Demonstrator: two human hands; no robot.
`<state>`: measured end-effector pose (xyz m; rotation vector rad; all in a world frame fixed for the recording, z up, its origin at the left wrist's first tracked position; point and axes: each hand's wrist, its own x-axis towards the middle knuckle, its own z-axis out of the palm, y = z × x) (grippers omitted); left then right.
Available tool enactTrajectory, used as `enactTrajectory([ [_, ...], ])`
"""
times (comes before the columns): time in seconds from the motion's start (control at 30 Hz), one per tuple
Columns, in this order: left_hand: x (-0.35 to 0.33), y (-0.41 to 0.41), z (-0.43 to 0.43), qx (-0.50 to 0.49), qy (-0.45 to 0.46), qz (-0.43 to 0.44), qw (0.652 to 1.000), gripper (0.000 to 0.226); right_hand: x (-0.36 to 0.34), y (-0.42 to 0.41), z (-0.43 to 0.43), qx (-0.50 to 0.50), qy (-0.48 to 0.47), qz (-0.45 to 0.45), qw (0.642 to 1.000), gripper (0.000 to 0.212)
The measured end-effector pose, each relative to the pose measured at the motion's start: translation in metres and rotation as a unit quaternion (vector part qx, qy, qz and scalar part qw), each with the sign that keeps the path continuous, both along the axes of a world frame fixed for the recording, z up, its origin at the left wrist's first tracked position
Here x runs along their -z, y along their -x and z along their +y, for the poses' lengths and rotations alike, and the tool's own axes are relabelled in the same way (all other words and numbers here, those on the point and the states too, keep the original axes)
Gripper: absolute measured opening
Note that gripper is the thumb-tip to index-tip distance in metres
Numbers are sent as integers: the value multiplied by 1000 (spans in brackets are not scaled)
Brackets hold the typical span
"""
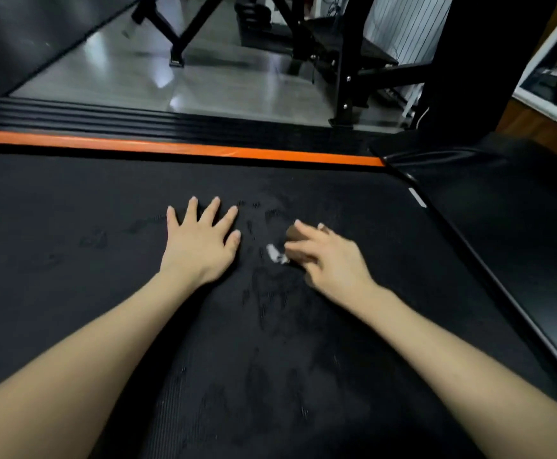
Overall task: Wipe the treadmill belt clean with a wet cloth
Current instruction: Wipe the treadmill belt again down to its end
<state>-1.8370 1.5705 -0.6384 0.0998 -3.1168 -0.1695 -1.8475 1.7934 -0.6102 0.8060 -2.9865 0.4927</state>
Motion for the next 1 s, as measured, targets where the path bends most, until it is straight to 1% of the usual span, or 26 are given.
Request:
enactTrajectory([
  [0.03, -1, -2, -1, 1, -7, 2, 1000, 54, 1, -27, 4, -19, 11, -2, 1000, 40],
  [0.1, -6, -8, 0, 4, -21, 11, 1000, 54, 3, -71, 15, -39, 26, 22, 999, 34],
  [0.13, -9, -13, 0, 6, -26, 15, 1000, 53, 5, -85, 20, -43, 19, 32, 998, 36],
  [0.17, -12, -23, 2, 6, -29, 17, 999, 53, 6, -92, 22, -44, 8, 34, 998, 42],
  [0.23, -16, -50, 6, 9, -31, 19, 999, 53, 6, -95, 23, -38, 4, 25, 999, 51],
  [0.27, -17, -67, 7, 13, -30, 20, 999, 54, 5, -92, 22, -39, 11, 22, 999, 49],
  [0.33, -16, -103, 6, 27, -27, 24, 999, 61, 11, -80, 23, -50, 4, 44, 998, 39],
  [0.37, -16, -121, 3, 33, -21, 21, 999, 65, 13, -72, 28, -45, 1, 55, 997, 39],
  [0.4, -16, -138, -2, 34, -11, 18, 999, 65, 13, -63, 33, -21, 5, 58, 998, 41],
  [0.5, -13, -180, -21, 27, 18, -2, 999, 61, 11, -49, 34, 136, 26, 46, 989, 35],
  [0.53, -10, -191, -25, 27, 24, -9, 999, 60, 11, -54, 27, 172, 43, 42, 983, 32],
  [0.57, -8, -199, -27, 26, 25, -15, 999, 60, 12, -67, 17, 183, 51, 46, 981, 30],
  [0.6, -5, -204, -28, 23, 23, -20, 999, 61, 12, -86, 4, 169, 54, 56, 983, 30],
  [0.63, -3, -207, -28, 19, 17, -22, 999, 62, 14, -112, -8, 132, 56, 63, 988, 31],
  [0.73, 1, -206, -26, 10, 4, -5, 1000, 64, 11, -191, -29, -20, 60, 38, 997, 43],
  [0.77, 2, -207, -27, 12, 3, 1, 1000, 64, 8, -200, -23, -52, 42, 28, 997, 47],
  [0.8, 3, -208, -27, 14, -1, 6, 1000, 64, 7, -200, -12, -60, 18, 25, 998, 51],
  [0.83, 3, -208, -28, 16, -5, 10, 1000, 64, 9, -194, 4, -28, 0, 34, 999, 54],
  [0.9, 4, -209, -28, 15, -7, 8, 1000, 63, 12, -178, 41, 121, 19, 46, 991, 52],
  [0.93, 4, -209, -27, 14, -7, 7, 1000, 60, 11, -173, 53, 206, 42, 45, 977, 48],
  [0.97, 3, -208, -25, 11, -10, 5, 1000, 56, 11, -173, 56, 268, 64, 42, 960, 43],
  [1.0, 2, -209, -24, 9, -15, 3, 1000, 53, 12, -177, 47, 291, 77, 37, 953, 39],
])
